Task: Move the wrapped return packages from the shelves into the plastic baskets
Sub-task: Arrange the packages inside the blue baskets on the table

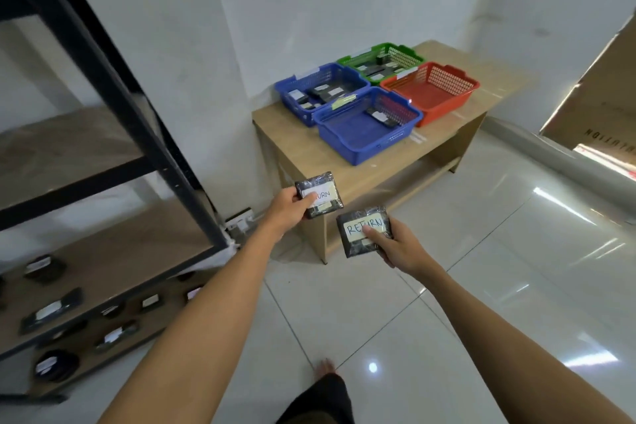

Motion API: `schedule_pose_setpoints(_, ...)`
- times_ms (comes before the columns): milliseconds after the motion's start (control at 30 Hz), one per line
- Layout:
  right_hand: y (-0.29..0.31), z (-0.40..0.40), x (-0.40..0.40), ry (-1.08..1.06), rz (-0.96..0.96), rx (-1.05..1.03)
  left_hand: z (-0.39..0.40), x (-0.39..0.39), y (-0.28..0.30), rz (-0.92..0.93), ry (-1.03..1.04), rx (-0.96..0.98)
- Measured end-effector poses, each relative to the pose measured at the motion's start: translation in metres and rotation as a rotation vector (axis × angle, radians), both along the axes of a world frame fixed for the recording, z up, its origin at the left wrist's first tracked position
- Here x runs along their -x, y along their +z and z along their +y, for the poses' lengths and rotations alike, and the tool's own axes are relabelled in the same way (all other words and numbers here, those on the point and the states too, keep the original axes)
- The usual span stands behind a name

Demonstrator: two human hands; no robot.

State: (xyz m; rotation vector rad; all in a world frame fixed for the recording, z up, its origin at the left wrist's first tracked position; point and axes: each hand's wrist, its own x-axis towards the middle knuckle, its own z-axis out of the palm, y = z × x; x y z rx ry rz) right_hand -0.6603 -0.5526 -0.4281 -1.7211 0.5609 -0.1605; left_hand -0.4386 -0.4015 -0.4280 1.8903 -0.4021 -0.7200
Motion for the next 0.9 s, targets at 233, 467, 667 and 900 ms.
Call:
schedule_pose_setpoints(233,-0.004,-0.13,-0.03,-0.001,0.043,0.051,-0.13,-0.027,-0.01,0.016,0.014,0.075)
schedule_pose_setpoints(467,0.007,-0.265,-0.084,0.032,0.116,0.09,-0.242,-0.092,-0.041,0.076,0.082,0.046)
schedule_pose_setpoints(667,0.007,-0.351,-0.137,0.071,0.105,0.059,-0.308,-0.124,-0.055,0.105,0.146,-0.015)
schedule_pose_setpoints(900,-0.016,-0.443,-0.221,0.223,0.126,0.075,-0.376,-0.172,-0.078,0.149,0.262,-0.061)
